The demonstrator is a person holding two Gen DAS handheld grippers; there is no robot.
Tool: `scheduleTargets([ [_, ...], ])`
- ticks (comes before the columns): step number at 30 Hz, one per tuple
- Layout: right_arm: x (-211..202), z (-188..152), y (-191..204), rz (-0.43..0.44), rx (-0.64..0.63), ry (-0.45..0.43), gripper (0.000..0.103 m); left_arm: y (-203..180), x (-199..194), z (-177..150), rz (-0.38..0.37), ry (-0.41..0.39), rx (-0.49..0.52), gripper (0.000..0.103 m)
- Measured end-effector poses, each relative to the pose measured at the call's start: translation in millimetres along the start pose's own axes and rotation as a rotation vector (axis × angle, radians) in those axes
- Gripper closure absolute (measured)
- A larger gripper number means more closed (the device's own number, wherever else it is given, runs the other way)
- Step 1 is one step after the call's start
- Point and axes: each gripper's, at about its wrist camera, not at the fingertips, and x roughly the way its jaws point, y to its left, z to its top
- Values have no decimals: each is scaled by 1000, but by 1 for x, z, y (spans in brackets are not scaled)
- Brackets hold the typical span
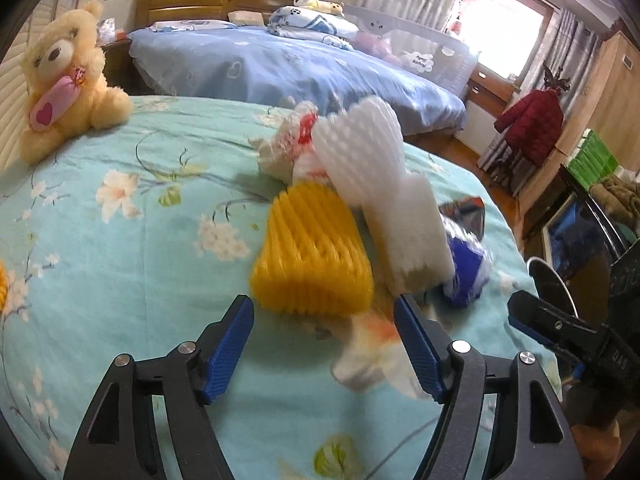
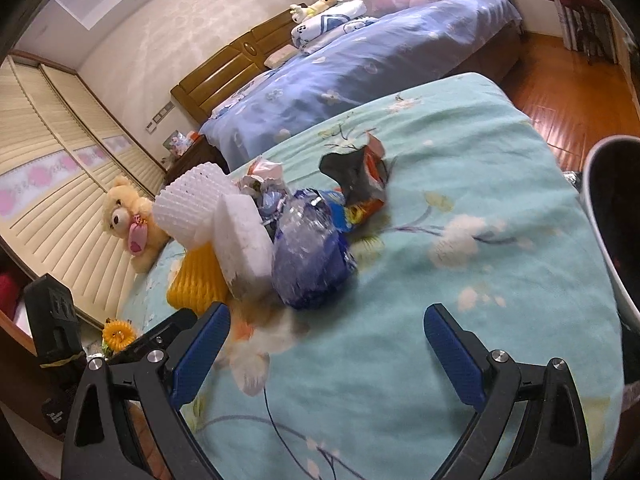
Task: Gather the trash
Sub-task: 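Grasp the yellow foam net with the left tool while the right tool grasps the blue plastic bag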
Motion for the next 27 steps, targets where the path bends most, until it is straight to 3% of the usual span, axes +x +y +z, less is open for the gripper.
scheduleTargets([
  [5, 16, 10, 4, 17, -9, -1, 7, -5, 14, 7, 8, -4, 18, 31],
  [7, 25, 12, 4, 27, -12, 15, 16, 0, 23, 10, 16, 8, 20, 33],
  [8, 29, 12, 5, 16, -19, 25, 29, 0, 25, 9, 16, 15, 18, 36],
  [9, 31, 11, 6, 7, -27, 35, 50, 0, 27, 9, 9, 19, 19, 46],
  [10, 32, 9, 6, 2, -33, 42, 56, 2, 31, 14, -1, 24, 21, 57],
  [14, 23, 2, 9, 2, -56, 28, 63, 0, 31, 17, -25, 11, 45, 77],
  [15, 19, 0, 9, 5, -57, 25, 64, 0, 32, 16, -27, 8, 50, 94],
  [27, -31, -18, 5, 11, -61, -27, 67, -5, 8, -9, -73, 9, 83, 94],
])
